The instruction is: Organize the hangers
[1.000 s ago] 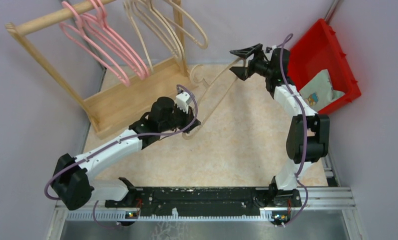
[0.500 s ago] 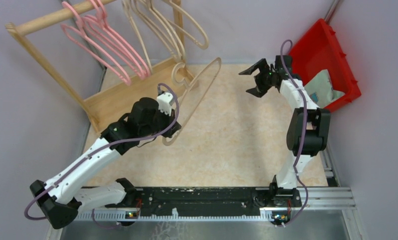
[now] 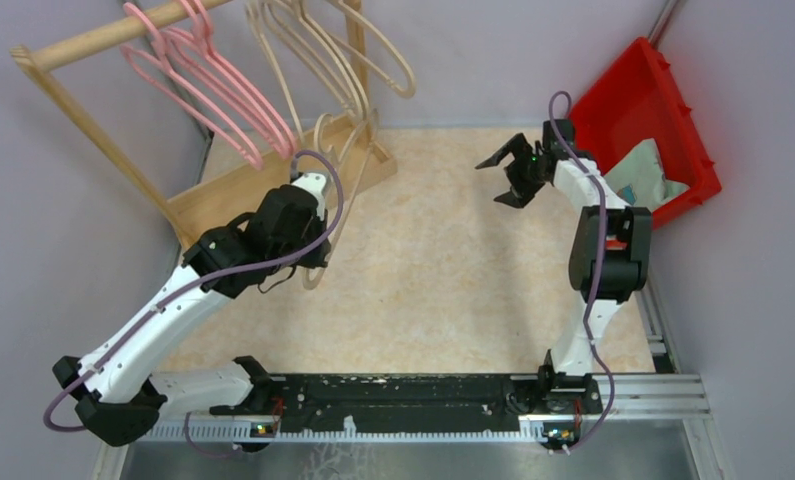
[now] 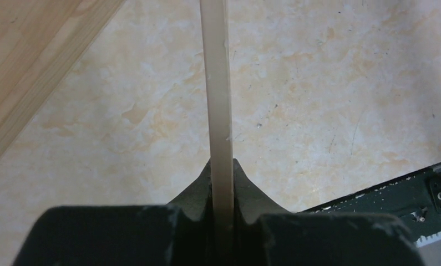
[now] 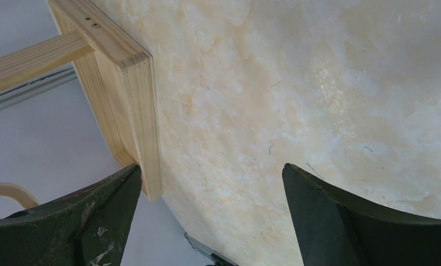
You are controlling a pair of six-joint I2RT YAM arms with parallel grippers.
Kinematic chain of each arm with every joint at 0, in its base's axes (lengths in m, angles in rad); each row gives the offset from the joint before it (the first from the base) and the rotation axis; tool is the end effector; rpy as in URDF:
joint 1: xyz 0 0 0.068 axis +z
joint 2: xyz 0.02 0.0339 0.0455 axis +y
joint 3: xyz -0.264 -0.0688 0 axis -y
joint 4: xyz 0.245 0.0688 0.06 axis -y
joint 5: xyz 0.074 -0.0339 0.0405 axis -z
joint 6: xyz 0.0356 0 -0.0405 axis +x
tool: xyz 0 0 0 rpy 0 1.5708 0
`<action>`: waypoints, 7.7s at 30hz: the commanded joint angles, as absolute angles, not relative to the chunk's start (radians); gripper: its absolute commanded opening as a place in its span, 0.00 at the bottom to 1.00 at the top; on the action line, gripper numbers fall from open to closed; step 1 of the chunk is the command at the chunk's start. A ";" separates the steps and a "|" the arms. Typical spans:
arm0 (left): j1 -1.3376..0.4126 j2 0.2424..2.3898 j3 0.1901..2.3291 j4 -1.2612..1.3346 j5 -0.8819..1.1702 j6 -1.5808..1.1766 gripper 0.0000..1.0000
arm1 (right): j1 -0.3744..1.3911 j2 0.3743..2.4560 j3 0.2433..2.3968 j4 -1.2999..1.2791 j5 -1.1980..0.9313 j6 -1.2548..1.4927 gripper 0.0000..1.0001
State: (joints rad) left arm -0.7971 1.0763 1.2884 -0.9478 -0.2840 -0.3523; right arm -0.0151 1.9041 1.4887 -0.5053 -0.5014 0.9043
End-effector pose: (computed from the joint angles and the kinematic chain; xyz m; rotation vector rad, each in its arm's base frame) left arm 0.1481 -0.1374 0.3835 0.3621 2.2572 -0.2764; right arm 0.4186 0.0108 0.2352 0.9513 2.4265 0.9767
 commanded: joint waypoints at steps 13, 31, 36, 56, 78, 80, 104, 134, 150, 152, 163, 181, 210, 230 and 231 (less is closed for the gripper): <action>-0.899 1.221 1.607 -1.300 -0.531 -0.653 0.00 | -0.012 1.944 1.482 -0.458 -0.544 0.875 0.97; -1.031 1.455 1.871 -1.413 -0.791 -0.895 0.00 | -0.011 1.979 1.476 -0.402 -0.605 0.914 0.97; -1.031 1.466 1.923 -1.402 -0.884 -0.883 0.00 | -0.011 1.985 1.486 -0.396 -0.607 0.922 0.97; -1.006 1.362 1.706 -0.941 -1.161 -0.543 0.00 | -0.015 1.975 1.560 -0.477 -0.593 0.898 0.97; -0.740 1.534 1.883 -0.759 -0.918 -0.354 0.00 | -0.019 1.969 1.521 -0.425 -0.635 0.927 0.97; -0.720 1.568 1.937 -0.747 -0.904 -0.321 0.00 | -0.022 1.968 1.518 -0.419 -0.638 0.932 0.97; -0.649 1.563 1.928 -0.855 -0.821 -0.439 0.00 | -0.037 1.963 1.440 -0.377 -0.655 0.939 0.97; -0.653 1.312 1.653 -1.017 -0.941 -0.672 0.00 | -0.037 1.990 1.418 -0.348 -0.678 0.946 0.97; -0.758 1.586 1.982 -0.891 -0.853 -0.505 0.00 | -0.037 1.994 1.403 -0.323 -0.696 0.960 0.97; -0.756 1.606 1.993 -0.871 -0.869 -0.483 0.00 | -0.037 1.996 1.401 -0.321 -0.698 0.963 0.97; -0.605 1.669 2.076 -0.849 -0.805 -0.390 0.00 | -0.037 2.008 1.422 -0.327 -0.706 0.964 0.97; -0.385 1.752 2.189 -0.827 -0.647 -0.283 0.00 | -0.038 2.002 1.437 -0.347 -0.701 0.963 0.97; -0.306 1.529 1.810 -0.681 -0.414 -0.291 1.00 | -0.021 1.901 1.463 -0.480 -0.489 0.730 0.99; -0.560 1.135 1.114 -0.468 -0.359 -0.268 1.00 | 0.199 1.713 1.471 -0.450 -0.091 0.386 0.99; -0.568 1.130 1.084 -0.453 -0.361 -0.269 1.00 | 0.211 1.711 1.470 -0.444 -0.079 0.368 0.99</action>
State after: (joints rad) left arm -0.5396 1.1725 1.1755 -0.5133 -0.3614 -0.2573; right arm 0.1684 1.7863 1.4380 -0.5014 -0.1761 0.4747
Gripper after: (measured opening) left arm 0.998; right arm 0.987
